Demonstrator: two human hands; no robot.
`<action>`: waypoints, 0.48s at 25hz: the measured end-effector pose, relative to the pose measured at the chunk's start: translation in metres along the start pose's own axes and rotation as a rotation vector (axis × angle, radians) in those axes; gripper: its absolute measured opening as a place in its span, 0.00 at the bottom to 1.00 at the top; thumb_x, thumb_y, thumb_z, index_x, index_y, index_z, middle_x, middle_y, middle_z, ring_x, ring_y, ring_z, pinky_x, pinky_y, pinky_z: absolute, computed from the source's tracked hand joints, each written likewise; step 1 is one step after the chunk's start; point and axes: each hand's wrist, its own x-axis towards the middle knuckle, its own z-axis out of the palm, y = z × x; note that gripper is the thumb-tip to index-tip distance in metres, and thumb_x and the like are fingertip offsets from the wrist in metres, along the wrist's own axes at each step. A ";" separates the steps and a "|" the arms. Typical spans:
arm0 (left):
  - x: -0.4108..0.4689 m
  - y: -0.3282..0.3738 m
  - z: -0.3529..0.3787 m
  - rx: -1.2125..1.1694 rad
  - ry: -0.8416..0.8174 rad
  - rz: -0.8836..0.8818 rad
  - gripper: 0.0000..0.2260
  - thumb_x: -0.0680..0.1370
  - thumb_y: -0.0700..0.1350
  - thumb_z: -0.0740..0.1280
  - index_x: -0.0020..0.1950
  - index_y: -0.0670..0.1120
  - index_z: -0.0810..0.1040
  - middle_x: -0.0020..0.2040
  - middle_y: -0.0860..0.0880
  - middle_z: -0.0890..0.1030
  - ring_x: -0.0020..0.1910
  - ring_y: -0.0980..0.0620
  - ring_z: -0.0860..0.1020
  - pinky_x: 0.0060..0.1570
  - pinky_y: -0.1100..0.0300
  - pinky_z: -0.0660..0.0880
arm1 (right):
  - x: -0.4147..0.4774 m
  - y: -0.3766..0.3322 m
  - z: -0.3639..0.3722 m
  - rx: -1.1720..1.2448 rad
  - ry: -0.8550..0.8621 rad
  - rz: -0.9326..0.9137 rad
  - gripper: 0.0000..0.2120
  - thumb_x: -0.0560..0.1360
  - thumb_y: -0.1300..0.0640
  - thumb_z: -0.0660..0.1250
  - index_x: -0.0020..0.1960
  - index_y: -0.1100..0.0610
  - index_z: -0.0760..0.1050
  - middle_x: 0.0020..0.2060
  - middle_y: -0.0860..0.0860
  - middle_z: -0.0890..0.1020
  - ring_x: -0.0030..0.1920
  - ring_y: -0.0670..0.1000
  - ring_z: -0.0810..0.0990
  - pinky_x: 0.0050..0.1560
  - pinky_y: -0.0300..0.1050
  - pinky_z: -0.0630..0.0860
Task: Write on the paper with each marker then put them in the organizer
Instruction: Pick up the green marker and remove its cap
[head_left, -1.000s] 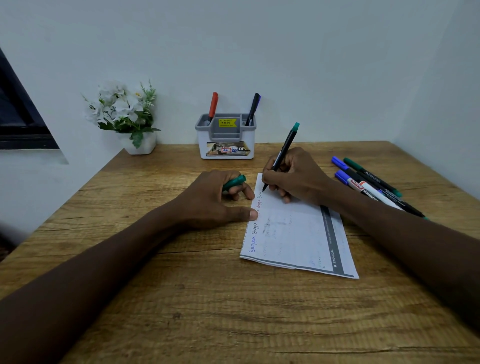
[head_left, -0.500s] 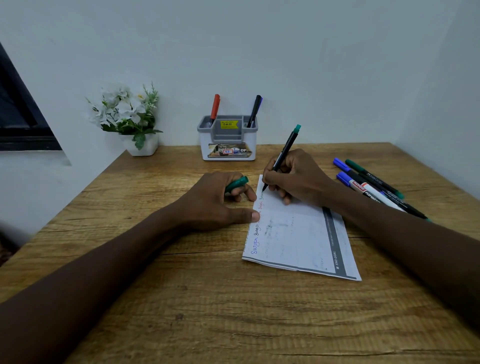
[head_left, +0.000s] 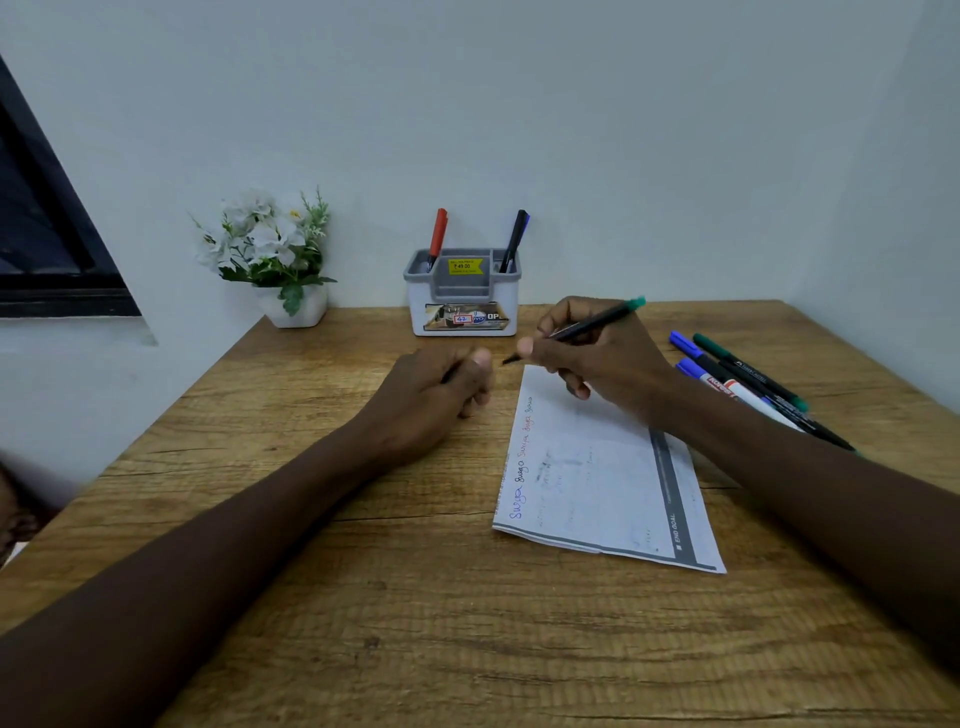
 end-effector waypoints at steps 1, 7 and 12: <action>0.000 -0.002 0.000 0.062 0.008 0.036 0.12 0.84 0.54 0.62 0.49 0.53 0.84 0.41 0.55 0.84 0.40 0.61 0.79 0.42 0.60 0.74 | -0.002 0.002 0.000 0.008 0.009 0.005 0.08 0.73 0.61 0.78 0.44 0.62 0.80 0.28 0.56 0.79 0.23 0.51 0.71 0.24 0.40 0.70; 0.000 -0.008 0.000 0.010 0.151 0.061 0.07 0.77 0.48 0.74 0.54 0.54 0.87 0.40 0.62 0.85 0.39 0.67 0.81 0.44 0.66 0.76 | -0.002 -0.001 -0.004 0.344 0.033 0.122 0.12 0.82 0.61 0.64 0.46 0.66 0.82 0.32 0.57 0.82 0.26 0.50 0.78 0.26 0.42 0.77; 0.001 -0.007 0.003 0.022 0.126 0.083 0.09 0.76 0.49 0.75 0.56 0.51 0.87 0.45 0.59 0.86 0.41 0.66 0.82 0.42 0.71 0.74 | -0.004 -0.002 -0.001 0.386 -0.057 0.154 0.09 0.80 0.63 0.64 0.46 0.64 0.81 0.36 0.62 0.84 0.31 0.54 0.84 0.33 0.47 0.84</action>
